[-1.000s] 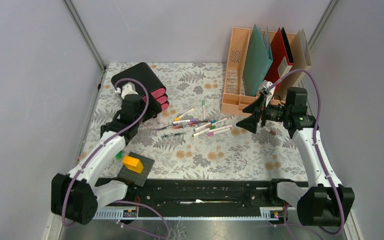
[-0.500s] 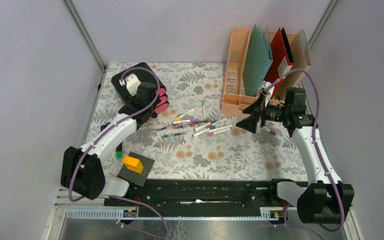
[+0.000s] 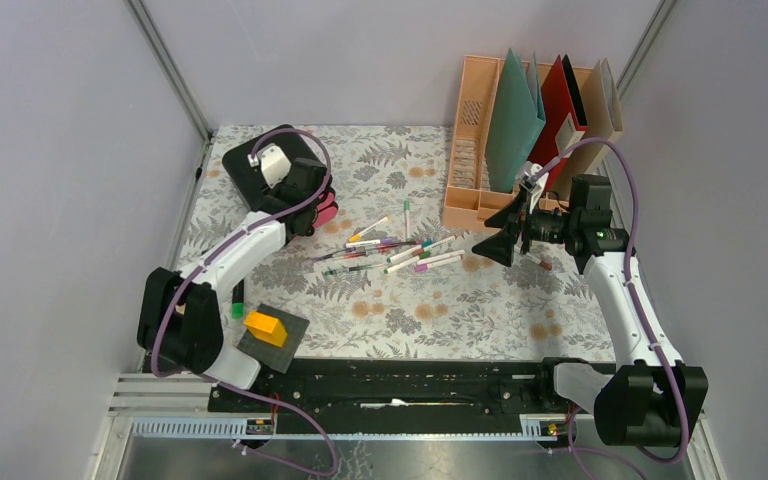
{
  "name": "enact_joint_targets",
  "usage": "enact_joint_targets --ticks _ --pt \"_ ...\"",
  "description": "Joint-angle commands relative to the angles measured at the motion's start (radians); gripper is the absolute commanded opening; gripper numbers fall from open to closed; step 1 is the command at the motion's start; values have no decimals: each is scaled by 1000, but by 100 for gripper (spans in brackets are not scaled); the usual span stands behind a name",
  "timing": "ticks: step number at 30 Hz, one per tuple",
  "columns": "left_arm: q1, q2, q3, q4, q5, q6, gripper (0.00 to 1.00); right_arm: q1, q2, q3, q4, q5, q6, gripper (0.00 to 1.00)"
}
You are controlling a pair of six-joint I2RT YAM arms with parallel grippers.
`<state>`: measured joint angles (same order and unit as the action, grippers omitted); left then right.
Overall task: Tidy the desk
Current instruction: Open the drawer in the storage box.
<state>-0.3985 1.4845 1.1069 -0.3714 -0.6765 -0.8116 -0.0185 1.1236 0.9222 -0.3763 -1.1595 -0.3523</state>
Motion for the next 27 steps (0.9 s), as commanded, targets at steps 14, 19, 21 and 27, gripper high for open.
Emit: enact_joint_targets --ticks 14,19,21,27 --pt "-145 -100 -32 -22 8 -72 16 6 -9 28 -7 9 -20 100" --pt "-232 -149 -95 -28 -22 -112 17 8 -13 28 -8 6 -19 100" --pt "-234 -158 -113 -22 -37 -113 24 7 -15 29 -7 5 -19 100" --pt "-234 -180 -104 -18 5 -76 62 6 -19 29 -8 4 -19 100"
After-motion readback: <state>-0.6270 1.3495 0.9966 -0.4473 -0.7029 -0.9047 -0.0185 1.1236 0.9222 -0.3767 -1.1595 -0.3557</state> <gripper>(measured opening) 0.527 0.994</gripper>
